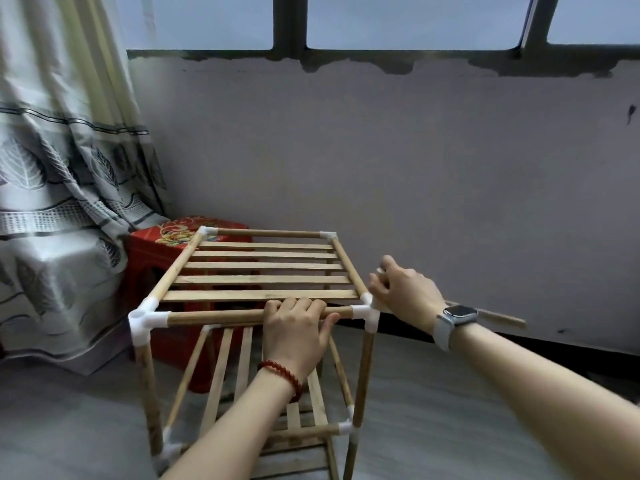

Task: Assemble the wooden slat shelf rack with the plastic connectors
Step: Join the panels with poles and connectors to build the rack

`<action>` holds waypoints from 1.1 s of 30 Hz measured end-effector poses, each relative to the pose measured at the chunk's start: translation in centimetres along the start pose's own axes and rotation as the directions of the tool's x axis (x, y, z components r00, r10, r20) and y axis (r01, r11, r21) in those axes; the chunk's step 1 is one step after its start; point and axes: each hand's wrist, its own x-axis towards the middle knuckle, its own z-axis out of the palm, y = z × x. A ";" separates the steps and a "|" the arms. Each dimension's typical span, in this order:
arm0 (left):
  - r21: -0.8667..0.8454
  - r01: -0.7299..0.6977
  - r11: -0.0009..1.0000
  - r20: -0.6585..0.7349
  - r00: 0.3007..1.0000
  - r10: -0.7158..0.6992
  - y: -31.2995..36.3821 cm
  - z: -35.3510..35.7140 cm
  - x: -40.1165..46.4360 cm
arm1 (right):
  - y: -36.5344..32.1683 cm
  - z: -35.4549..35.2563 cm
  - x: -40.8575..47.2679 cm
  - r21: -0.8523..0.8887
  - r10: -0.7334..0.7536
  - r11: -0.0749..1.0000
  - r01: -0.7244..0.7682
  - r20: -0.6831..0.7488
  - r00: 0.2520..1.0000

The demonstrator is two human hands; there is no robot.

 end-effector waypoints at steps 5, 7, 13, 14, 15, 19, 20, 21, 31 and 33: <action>0.008 -0.020 1.000 -0.025 0.999 0.020 0.0 0.0 0.0 | -0.5 -5.2 3.0 0.413 0.136 0.910 0.042 -0.392 0.910; 0.010 -0.021 1.000 -0.030 0.999 0.021 -0.1 -0.1 0.1 | -1.1 -2.9 1.5 0.382 0.097 0.923 0.054 -0.365 0.926; -0.018 -0.028 0.999 0.024 0.999 0.029 0.0 -0.3 0.0 | -1.0 -3.4 2.1 0.172 -0.031 0.983 0.059 -0.158 0.987; -0.015 -0.029 0.999 0.024 0.999 0.030 0.0 -0.4 0.0 | -0.8 -4.1 2.4 0.328 0.017 0.942 0.075 -0.267 0.964; -0.005 -0.024 1.000 0.022 0.999 0.024 0.0 -0.4 0.0 | -0.6 -4.2 2.2 0.458 0.069 0.882 0.108 -0.353 0.933; -0.019 0.025 0.999 0.137 0.990 -0.022 0.4 -1.3 0.0 | 0.1 0.3 0.0 0.194 0.052 0.980 -0.040 -0.053 0.997; -0.011 0.036 0.999 0.206 0.978 -0.033 0.4 -1.5 0.1 | 0.4 0.4 0.0 0.182 0.063 0.981 -0.063 0.003 0.998; 0.001 0.040 0.999 0.241 0.970 -0.039 0.4 -1.8 0.3 | 0.6 0.1 0.4 0.219 0.060 0.974 -0.065 0.027 0.998; -0.795 0.390 0.465 0.427 0.904 -0.029 0.8 -6.3 1.5 | -0.5 -0.5 -3.7 0.606 -0.272 0.795 0.040 0.296 0.916; -0.771 0.339 0.539 0.417 0.908 0.027 0.8 -6.0 0.3 | -1.2 0.1 -4.6 0.616 -0.279 0.784 0.069 0.251 0.927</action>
